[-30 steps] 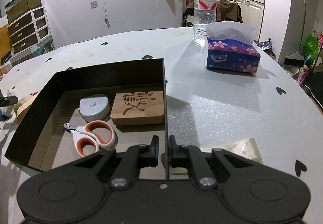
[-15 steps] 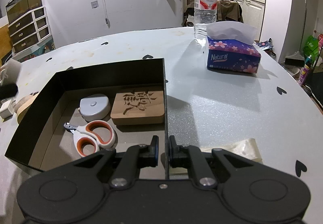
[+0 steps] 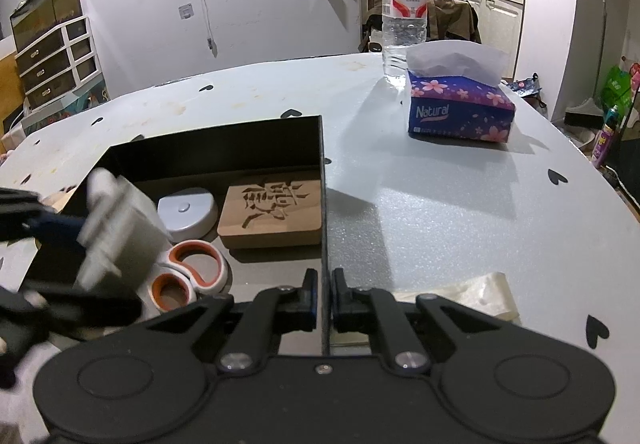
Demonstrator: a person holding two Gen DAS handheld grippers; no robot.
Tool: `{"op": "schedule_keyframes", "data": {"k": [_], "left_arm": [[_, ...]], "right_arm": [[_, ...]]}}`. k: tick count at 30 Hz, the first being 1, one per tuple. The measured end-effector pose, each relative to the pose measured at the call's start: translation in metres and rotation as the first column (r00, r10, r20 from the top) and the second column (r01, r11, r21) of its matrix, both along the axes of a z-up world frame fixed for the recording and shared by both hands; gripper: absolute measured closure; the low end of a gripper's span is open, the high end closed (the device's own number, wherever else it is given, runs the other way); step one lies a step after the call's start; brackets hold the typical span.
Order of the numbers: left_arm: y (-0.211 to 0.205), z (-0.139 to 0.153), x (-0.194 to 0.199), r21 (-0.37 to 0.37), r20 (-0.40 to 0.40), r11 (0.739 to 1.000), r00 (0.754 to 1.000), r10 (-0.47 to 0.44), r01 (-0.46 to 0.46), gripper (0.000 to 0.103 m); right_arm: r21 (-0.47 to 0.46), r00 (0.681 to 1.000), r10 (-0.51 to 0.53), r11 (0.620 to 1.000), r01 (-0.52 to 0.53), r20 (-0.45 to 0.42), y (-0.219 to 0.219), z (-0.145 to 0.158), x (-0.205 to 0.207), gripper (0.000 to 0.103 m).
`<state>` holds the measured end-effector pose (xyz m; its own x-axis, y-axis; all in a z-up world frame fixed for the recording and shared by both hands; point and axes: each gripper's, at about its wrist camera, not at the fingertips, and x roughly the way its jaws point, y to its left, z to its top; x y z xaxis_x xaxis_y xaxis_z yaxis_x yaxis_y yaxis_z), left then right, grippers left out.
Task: Organize rigid objects
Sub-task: 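Carry the watch-strap tool into the black box and open the left tool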
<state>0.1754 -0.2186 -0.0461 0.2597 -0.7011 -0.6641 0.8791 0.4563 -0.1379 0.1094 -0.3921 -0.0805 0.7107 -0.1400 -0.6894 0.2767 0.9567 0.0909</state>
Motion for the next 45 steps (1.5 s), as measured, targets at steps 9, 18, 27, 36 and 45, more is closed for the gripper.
{"op": "schedule_keyframes", "data": {"k": [9,18,27,36,45], "left_arm": [[-0.032,-0.015,0.019,0.123,-0.052,0.990,0.997,-0.063,0.069,0.041],[-0.054,-0.020,0.025,0.114,-0.107,0.983,0.985,-0.133,0.145,0.039],[-0.038,-0.020,0.031,0.066,-0.144,0.992,0.985,-0.096,0.107,0.029],[-0.035,-0.026,0.042,0.033,-0.217,0.997,0.975,-0.055,0.063,0.076],[-0.053,-0.030,0.039,0.020,-0.224,0.996,0.972,-0.077,0.084,0.077]], "right_arm": [[0.001,1.000,-0.004,1.000,0.004,-0.005,-0.001,0.001,0.001,0.097],[0.008,1.000,-0.008,1.000,0.008,-0.007,-0.003,0.001,0.001,0.098],[0.010,1.000,-0.010,1.000,0.010,-0.006,-0.003,0.000,0.001,0.098],[0.009,1.000,-0.010,1.000,0.010,-0.007,-0.003,0.001,0.001,0.098],[0.008,1.000,-0.010,1.000,0.010,-0.007,-0.002,0.001,0.001,0.098]]}}
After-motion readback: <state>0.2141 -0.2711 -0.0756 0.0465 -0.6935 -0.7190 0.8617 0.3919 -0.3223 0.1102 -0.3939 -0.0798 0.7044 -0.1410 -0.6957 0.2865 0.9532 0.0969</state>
